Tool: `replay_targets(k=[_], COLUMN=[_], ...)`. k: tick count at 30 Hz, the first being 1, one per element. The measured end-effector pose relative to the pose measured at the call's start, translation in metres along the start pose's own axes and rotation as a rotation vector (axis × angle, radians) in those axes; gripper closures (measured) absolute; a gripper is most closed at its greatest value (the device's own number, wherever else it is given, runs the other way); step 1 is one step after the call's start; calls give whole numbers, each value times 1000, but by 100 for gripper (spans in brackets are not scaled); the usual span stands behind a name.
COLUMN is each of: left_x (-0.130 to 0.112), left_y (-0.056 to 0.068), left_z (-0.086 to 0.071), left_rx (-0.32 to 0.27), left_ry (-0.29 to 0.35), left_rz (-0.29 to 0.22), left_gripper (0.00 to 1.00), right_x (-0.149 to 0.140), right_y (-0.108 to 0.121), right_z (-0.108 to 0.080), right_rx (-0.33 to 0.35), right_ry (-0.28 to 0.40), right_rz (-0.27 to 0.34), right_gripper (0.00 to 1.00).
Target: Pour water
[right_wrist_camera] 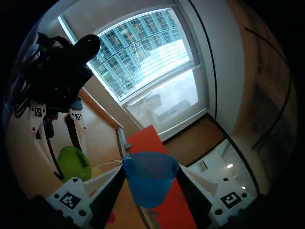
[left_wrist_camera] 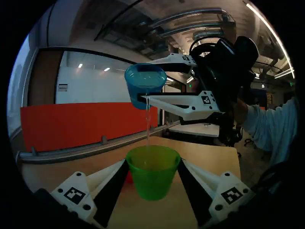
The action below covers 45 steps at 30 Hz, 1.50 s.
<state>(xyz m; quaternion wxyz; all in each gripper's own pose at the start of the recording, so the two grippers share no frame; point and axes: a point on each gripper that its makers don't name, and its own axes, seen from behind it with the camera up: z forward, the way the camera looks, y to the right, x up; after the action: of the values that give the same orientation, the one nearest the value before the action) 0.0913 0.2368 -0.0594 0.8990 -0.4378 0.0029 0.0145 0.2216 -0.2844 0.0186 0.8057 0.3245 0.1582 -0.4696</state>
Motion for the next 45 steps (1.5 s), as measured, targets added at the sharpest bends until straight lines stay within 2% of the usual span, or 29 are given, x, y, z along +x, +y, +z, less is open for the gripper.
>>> replay_targets(k=[45], left_x=[4], left_y=[3], left_z=[3], left_rx=[-12], left_ry=[8], left_rz=[2], left_gripper=[13], right_x=[8], right_y=[22], right_z=[0], right_rx=[-54], right_ry=[5], right_rz=[-235], right_gripper=[8])
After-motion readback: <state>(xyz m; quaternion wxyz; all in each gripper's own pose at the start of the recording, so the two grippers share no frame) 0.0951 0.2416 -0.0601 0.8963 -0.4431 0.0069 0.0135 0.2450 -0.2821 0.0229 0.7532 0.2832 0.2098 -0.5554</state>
